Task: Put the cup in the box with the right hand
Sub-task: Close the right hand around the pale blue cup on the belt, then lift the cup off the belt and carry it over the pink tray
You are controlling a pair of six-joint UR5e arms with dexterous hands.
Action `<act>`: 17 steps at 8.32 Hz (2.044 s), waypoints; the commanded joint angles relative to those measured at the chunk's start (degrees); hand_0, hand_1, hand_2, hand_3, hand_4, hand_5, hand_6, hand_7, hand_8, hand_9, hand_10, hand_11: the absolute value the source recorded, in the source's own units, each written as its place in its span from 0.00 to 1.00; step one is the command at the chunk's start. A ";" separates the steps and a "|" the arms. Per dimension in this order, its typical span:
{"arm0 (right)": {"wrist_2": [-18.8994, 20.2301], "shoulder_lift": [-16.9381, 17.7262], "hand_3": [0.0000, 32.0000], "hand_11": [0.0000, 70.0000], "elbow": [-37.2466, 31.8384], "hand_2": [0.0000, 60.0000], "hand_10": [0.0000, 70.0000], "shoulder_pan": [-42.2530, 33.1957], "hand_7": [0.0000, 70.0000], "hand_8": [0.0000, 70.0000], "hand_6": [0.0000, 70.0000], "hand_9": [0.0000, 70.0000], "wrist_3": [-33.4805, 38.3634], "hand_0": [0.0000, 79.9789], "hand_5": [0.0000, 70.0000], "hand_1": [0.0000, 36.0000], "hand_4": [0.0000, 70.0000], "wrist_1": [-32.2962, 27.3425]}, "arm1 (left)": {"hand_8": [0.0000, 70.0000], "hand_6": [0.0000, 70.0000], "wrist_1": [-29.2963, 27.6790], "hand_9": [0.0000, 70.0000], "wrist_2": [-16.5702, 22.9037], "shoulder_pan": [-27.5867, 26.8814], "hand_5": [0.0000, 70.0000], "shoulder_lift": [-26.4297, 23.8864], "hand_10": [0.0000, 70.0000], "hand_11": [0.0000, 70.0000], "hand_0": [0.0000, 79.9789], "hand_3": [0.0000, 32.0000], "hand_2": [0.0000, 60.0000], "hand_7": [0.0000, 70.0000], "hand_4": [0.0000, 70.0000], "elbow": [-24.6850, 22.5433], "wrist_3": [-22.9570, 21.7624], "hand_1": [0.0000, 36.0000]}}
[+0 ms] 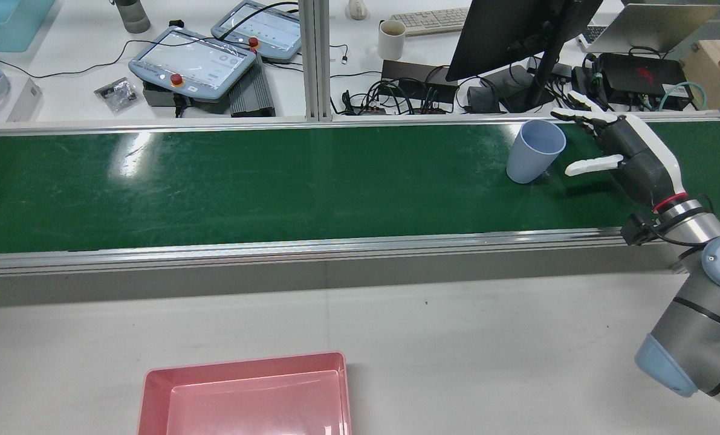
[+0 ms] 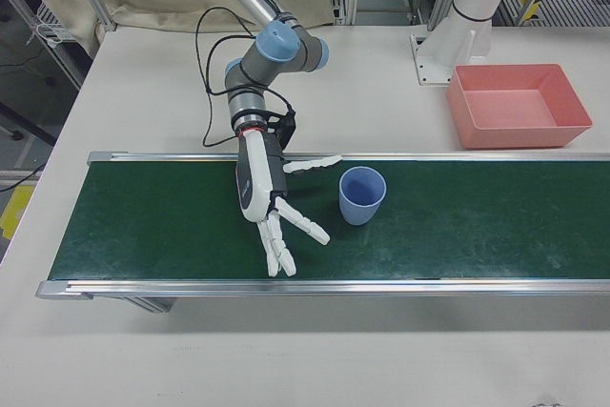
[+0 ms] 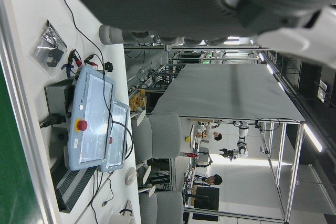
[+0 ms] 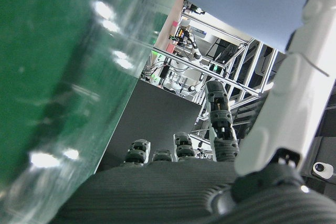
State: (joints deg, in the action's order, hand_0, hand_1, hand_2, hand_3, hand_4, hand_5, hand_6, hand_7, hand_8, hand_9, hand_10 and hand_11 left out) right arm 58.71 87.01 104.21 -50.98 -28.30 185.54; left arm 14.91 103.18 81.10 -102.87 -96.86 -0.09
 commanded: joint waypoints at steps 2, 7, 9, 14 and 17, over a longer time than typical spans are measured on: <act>-0.09 -0.09 0.00 0.12 -0.32 0.00 0.07 0.88 0.19 0.00 0.07 0.03 0.00 0.63 0.06 0.29 0.26 -0.87 | 0.00 0.00 0.03 0.00 0.09 0.03 0.00 -0.05 0.00 0.00 0.00 0.00 0.00 0.00 0.00 0.00 0.00 0.00; -1.94 0.00 0.00 0.39 0.20 1.00 0.25 1.59 0.87 0.31 0.23 0.56 0.35 0.54 0.12 0.78 0.44 -0.62 | 0.00 0.00 0.03 0.00 0.00 0.03 0.00 -0.05 0.00 0.00 0.00 0.00 0.00 0.00 0.00 0.00 0.00 0.00; -2.02 0.00 0.00 0.66 2.47 1.00 0.45 1.06 1.00 0.55 0.35 0.89 0.44 0.60 0.15 0.84 1.00 -0.62 | 0.00 0.00 0.03 0.00 0.00 0.03 0.00 -0.05 0.00 0.00 0.00 0.00 0.00 0.00 0.00 0.00 0.09 0.00; -1.94 -0.26 0.00 0.71 12.40 1.00 0.49 1.93 1.00 0.58 0.36 0.93 -1.22 0.65 0.17 0.93 1.00 -0.44 | 0.00 0.00 0.03 0.00 0.00 0.03 0.00 -0.05 0.00 0.00 0.00 0.00 0.00 0.00 0.00 0.00 0.00 0.00; -3.24 -5.34 0.00 0.69 21.63 1.00 0.48 13.41 1.00 0.59 0.38 0.94 -14.37 0.67 0.17 0.94 1.00 0.00 | 0.00 0.00 0.03 0.00 0.00 0.03 0.00 0.04 0.00 0.00 0.00 0.00 0.00 0.00 0.00 0.00 0.00 0.00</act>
State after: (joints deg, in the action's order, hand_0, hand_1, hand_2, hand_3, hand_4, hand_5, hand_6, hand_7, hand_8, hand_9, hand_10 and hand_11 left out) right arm 56.68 85.06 119.97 -46.11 -33.90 185.33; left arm 14.93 103.18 81.12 -102.91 -96.86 -0.09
